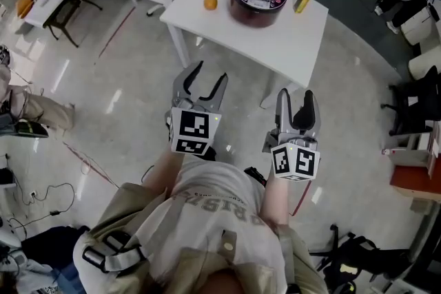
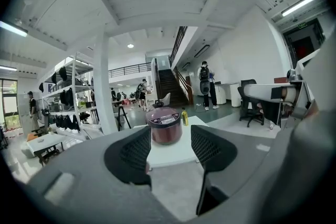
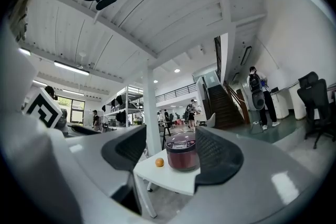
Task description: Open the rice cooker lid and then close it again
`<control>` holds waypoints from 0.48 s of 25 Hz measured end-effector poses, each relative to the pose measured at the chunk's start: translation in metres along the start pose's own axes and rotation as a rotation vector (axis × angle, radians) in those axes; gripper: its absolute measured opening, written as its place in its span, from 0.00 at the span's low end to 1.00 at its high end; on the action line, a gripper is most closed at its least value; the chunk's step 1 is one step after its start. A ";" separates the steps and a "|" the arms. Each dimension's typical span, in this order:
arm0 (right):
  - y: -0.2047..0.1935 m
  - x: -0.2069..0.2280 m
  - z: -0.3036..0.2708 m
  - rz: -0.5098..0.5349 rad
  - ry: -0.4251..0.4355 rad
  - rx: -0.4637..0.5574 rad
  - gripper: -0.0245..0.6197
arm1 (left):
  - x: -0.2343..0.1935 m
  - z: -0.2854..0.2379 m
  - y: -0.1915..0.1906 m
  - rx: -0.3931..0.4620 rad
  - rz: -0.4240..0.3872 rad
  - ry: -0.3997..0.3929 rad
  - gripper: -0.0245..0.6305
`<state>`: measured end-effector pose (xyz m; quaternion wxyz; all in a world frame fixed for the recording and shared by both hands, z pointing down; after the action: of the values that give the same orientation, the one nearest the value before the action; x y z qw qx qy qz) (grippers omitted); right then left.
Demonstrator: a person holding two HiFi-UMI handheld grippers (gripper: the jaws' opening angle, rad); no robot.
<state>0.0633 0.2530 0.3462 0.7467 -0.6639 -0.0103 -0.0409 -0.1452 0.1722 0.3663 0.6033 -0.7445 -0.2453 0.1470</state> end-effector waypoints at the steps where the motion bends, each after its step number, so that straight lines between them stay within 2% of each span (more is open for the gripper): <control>1: -0.002 -0.001 -0.009 -0.002 -0.003 -0.001 0.45 | -0.006 -0.008 0.002 0.002 -0.003 -0.006 0.42; 12: -0.018 -0.012 -0.092 -0.015 -0.039 0.010 0.45 | -0.059 -0.079 0.008 0.013 -0.034 -0.082 0.42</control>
<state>0.0463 0.1606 0.3523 0.7491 -0.6609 -0.0300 -0.0332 -0.1523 0.0733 0.3723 0.6000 -0.7297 -0.2814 0.1685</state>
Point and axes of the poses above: the fingertips, and each gripper's own axes: z backward along the fingers, x to its right, y out of its top, the point moved 3 cm from there along z, backward along the fingers, and after that the axes turned 4 degrees about z, right-handed, at the moved point
